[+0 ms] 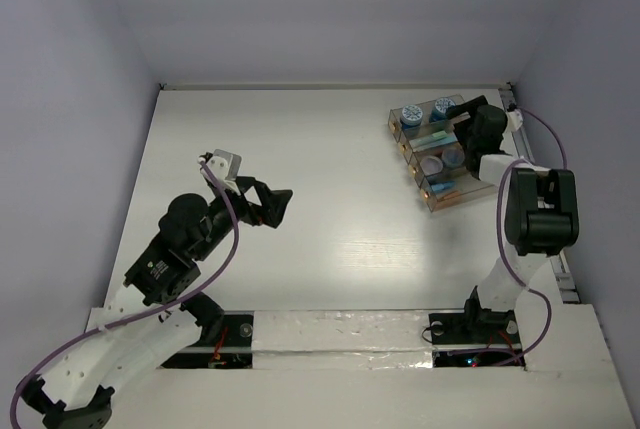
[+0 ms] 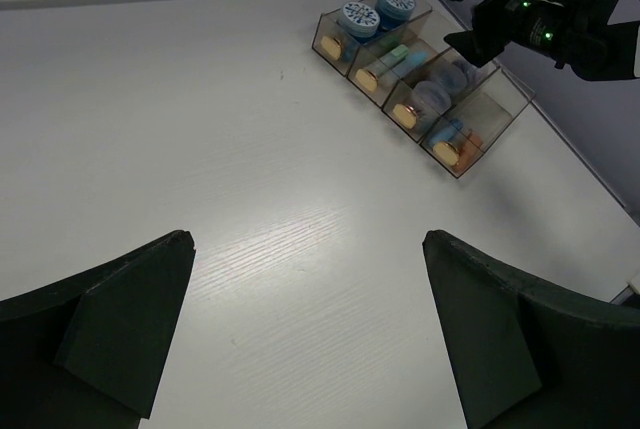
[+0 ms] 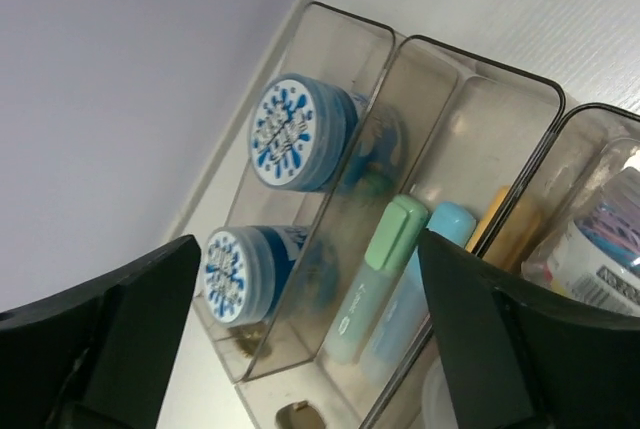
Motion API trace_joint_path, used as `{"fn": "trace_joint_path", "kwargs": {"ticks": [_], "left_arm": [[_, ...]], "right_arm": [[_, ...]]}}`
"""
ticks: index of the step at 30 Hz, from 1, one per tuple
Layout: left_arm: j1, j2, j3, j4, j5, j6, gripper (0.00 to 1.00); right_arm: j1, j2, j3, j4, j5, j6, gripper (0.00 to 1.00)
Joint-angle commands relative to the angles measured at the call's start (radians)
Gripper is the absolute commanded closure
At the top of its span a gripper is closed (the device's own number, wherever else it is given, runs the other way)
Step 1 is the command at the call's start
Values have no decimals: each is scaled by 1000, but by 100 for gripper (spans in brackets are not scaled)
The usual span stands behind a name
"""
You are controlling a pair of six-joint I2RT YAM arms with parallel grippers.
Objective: Sort the stationery into containers
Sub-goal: Place the pen in the storage box, then reset both arms
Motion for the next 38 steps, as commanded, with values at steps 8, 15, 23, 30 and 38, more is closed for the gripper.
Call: {"fn": "trace_joint_path", "kwargs": {"ticks": [8, 15, 23, 30, 38], "left_arm": [[33, -34, -17, 65, 22, 10, 1], [106, -73, -23, 97, 60, -2, 1], [175, -120, -16, 154, 115, -42, 1], [175, -129, 161, 154, 63, -14, 1], [175, -125, 201, 148, 20, 4, 1]], "right_arm": [[-7, -413, -180, 181, -162, -61, 13], [-7, -827, -304, 178, -358, -145, 0], [-7, -1263, -318, -28, -373, -216, 0], [-7, -1481, -236, -241, -333, -293, 0], [-7, -1492, -220, -304, -340, -320, 0]]}}
